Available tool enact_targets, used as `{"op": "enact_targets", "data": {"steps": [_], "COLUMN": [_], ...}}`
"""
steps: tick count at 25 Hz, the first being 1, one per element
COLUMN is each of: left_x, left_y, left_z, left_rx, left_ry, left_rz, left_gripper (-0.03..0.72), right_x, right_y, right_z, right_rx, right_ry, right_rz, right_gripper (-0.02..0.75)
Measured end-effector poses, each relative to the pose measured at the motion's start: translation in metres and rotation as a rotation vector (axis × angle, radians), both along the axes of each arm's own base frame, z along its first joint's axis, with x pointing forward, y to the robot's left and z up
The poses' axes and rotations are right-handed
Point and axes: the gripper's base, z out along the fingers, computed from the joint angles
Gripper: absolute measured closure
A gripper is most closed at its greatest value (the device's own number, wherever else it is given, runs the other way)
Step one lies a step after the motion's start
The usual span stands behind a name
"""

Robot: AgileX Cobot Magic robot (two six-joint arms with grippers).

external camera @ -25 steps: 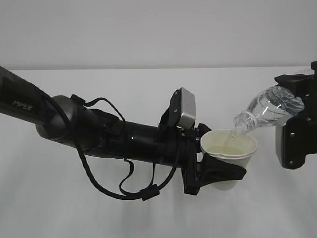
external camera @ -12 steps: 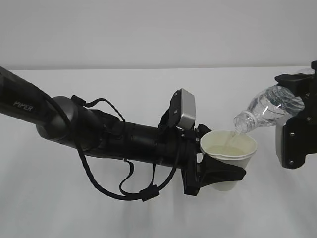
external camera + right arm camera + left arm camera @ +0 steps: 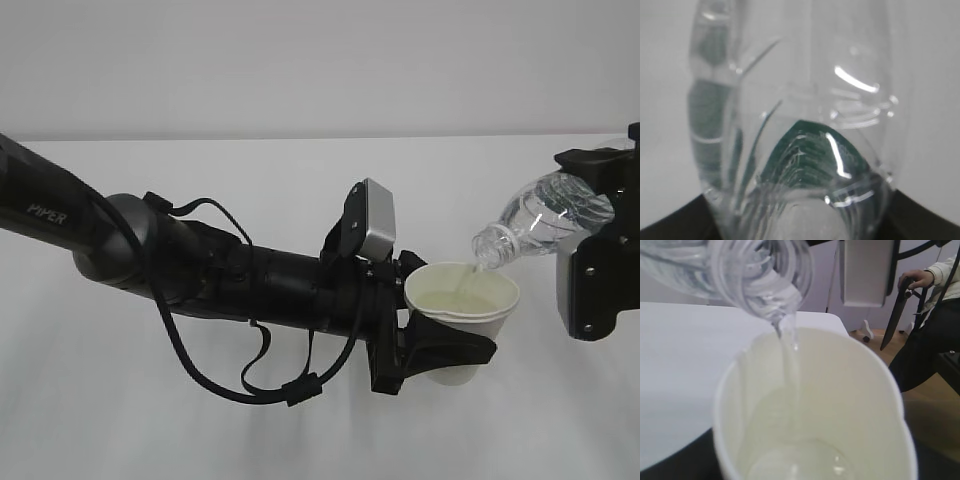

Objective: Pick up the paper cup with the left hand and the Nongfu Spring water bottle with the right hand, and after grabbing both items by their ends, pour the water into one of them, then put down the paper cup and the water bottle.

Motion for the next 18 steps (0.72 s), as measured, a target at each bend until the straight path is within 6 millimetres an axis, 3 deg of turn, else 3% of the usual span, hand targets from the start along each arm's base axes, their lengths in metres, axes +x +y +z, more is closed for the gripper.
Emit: {"op": "enact_targets", "data": {"steps": [18], "left_x": [0.0], "left_y": [0.0], "left_z": [0.0], "left_rx": [0.0], "left_ry": [0.002], "left_rz": [0.0], "left_gripper": [0.253], "right_x": [0.0], "right_y": [0.0], "right_z": [0.0], "right_rx": [-0.018], "right_ry": [-0.004], "right_rz": [0.005], "right_gripper": [0.324]}}
